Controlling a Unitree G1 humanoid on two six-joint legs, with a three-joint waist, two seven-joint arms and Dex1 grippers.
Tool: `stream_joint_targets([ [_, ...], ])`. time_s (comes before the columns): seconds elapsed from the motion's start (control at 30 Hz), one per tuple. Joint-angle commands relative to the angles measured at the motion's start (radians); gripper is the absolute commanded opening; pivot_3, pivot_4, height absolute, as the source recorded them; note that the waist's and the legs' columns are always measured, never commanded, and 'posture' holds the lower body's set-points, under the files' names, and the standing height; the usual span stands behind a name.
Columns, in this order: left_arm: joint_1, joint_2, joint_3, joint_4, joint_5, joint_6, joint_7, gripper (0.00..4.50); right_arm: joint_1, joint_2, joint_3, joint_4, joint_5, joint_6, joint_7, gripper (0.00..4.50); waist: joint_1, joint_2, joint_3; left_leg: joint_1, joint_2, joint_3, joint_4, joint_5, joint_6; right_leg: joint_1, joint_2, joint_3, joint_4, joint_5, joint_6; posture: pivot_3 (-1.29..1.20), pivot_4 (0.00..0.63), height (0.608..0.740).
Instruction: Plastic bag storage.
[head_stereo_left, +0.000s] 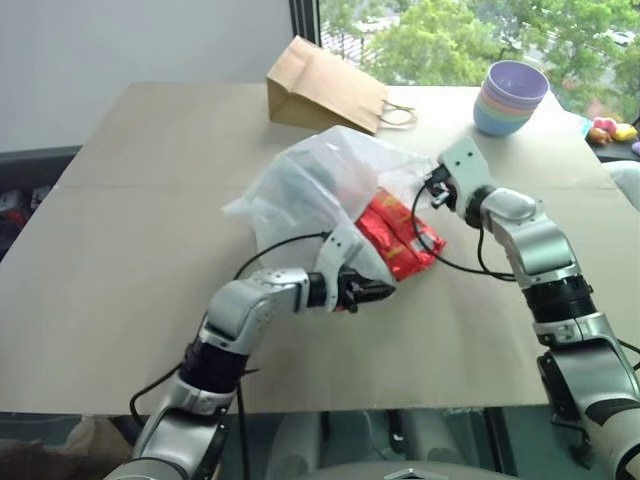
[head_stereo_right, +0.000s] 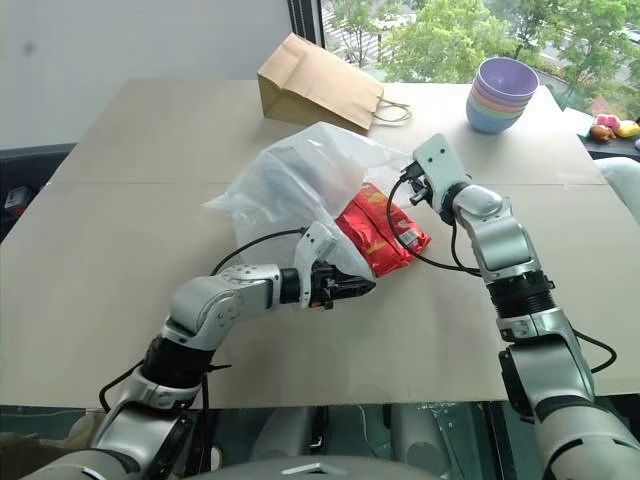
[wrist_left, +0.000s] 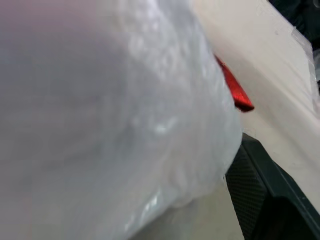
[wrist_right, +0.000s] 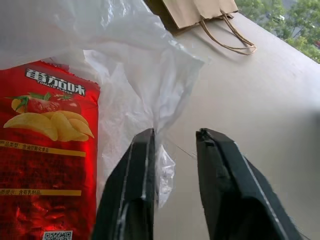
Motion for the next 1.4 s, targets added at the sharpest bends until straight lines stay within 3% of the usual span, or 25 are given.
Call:
stream_joint_targets([
  [0.03, -0.022, -0.043, -0.006, 0.012, 0.014, -0.034, 0.000, 2.53, 0.015, -0.023, -0.017, -0.074, -0.009, 0.019, 0.010, 2.82, 0.001, 0.000, 0.000, 0.000, 0.000, 0.000, 0.000, 0.000, 0.000, 0.000, 0.000, 0.000, 0.000, 0.000, 0.000, 0.00, 0.150, 0.740],
  [0.13, -0.016, -0.076, 0.004, 0.015, 0.000, -0.027, -0.008, 2.53, 0.029, -0.024, -0.032, -0.115, 0.024, 0.070, 0.045, 2.82, 0.000, 0.000, 0.000, 0.000, 0.000, 0.000, 0.000, 0.000, 0.000, 0.000, 0.000, 0.000, 0.000, 0.000, 0.000, 0.00, 0.150, 0.740],
  [0.23, -0.001, -0.087, 0.018, 0.015, 0.002, -0.031, -0.004, 1.64, 0.019, -0.003, -0.020, -0.073, 0.005, 0.055, 0.021, 2.88, -0.001, 0.000, 0.000, 0.000, 0.000, 0.000, 0.000, 0.000, 0.000, 0.000, 0.000, 0.000, 0.000, 0.000, 0.000, 0.00, 0.150, 0.740],
  [0.37, 0.014, -0.090, 0.047, -0.004, -0.006, -0.058, -0.018, 0.02, -0.023, 0.055, -0.006, 0.034, 0.003, 0.024, 0.006, 2.88, -0.003, 0.000, 0.000, 0.001, 0.000, 0.000, 0.000, 0.000, 0.000, 0.000, 0.000, 0.001, 0.001, 0.000, 0.000, 0.00, 0.150, 0.740],
  [0.47, 0.026, -0.088, 0.066, -0.014, -0.007, -0.075, -0.023, 0.02, -0.039, 0.080, -0.014, 0.098, 0.008, -0.007, 0.013, 2.88, -0.001, 0.000, 0.000, 0.001, 0.000, 0.000, 0.000, 0.000, 0.000, 0.000, 0.000, 0.001, 0.001, 0.000, 0.000, 0.00, 0.150, 0.740],
  [0.5, 0.029, -0.088, 0.076, -0.012, -0.007, -0.083, -0.025, 0.00, -0.045, 0.080, -0.012, 0.117, -0.002, -0.025, 0.007, 2.64, -0.001, 0.000, 0.000, 0.001, 0.000, 0.000, 0.000, 0.000, 0.000, 0.000, 0.000, 0.001, 0.001, 0.000, 0.000, 0.00, 0.150, 0.740],
  [0.57, 0.034, -0.089, 0.093, -0.010, -0.010, -0.098, -0.028, 0.00, -0.053, 0.077, -0.013, 0.138, -0.012, -0.049, 0.003, 2.07, 0.000, 0.000, 0.000, 0.000, 0.000, 0.000, 0.000, 0.000, 0.000, 0.000, 0.000, 0.000, 0.000, 0.000, 0.000, 0.00, 0.150, 0.740],
  [0.67, 0.040, -0.092, 0.128, -0.014, -0.022, -0.119, -0.034, 0.00, -0.057, 0.076, -0.034, 0.138, -0.006, -0.066, 0.000, 0.51, 0.000, 0.000, 0.000, 0.000, 0.000, 0.000, 0.000, 0.000, 0.000, 0.000, 0.000, 0.000, -0.001, 0.000, 0.000, 0.00, 0.150, 0.740],
  [0.73, 0.045, -0.087, 0.189, -0.024, -0.058, -0.143, -0.053, 0.00, -0.053, 0.074, -0.060, 0.102, 0.017, -0.070, 0.005, 0.09, 0.000, 0.000, 0.000, 0.000, 0.000, 0.000, 0.000, 0.000, 0.000, 0.000, 0.000, 0.000, -0.001, 0.000, 0.000, 0.00, 0.150, 0.740],
  [0.9, -0.013, -0.056, 0.427, -0.009, -0.249, -0.132, -0.074, 0.00, -0.070, 0.090, -0.185, -0.019, 0.165, 0.006, 0.039, 0.09, -0.002, 0.000, 0.000, 0.000, 0.001, 0.000, 0.000, 0.000, 0.000, -0.001, 0.001, 0.000, 0.000, 0.000, 0.000, 0.00, 0.150, 0.740],
  [1.07, -0.184, -0.043, 0.706, 0.131, -0.565, -0.033, 0.098, 0.00, -0.188, 0.123, -0.333, -0.070, 0.356, 0.137, 0.029, 0.09, -0.001, 0.000, 0.001, -0.001, 0.001, -0.002, 0.001, 0.000, 0.000, 0.000, 0.000, -0.002, 0.000, 0.000, 0.000, 0.00, 0.150, 0.740],
  [1.27, -0.377, 0.051, 0.832, 0.244, -0.740, -0.016, 0.220, 0.00, -0.353, 0.109, -0.428, -0.020, 0.465, 0.202, -0.012, 0.09, 0.001, 0.000, 0.001, -0.002, 0.001, -0.003, 0.000, 0.000, 0.000, 0.000, 0.000, -0.003, -0.001, 0.000, 0.000, 0.00, 0.150, 0.740],
  [1.4, -0.551, 0.131, 0.892, 0.394, -0.786, -0.055, 0.271, 0.00, -0.496, 0.054, -0.490, 0.075, 0.517, 0.248, -0.035, 0.09, 0.007, 0.001, 0.002, -0.016, -0.001, -0.007, 0.003, 0.000, 0.000, -0.012, -0.002, -0.007, 0.000, 0.001, 0.000, 0.00, 0.150, 0.740],
])
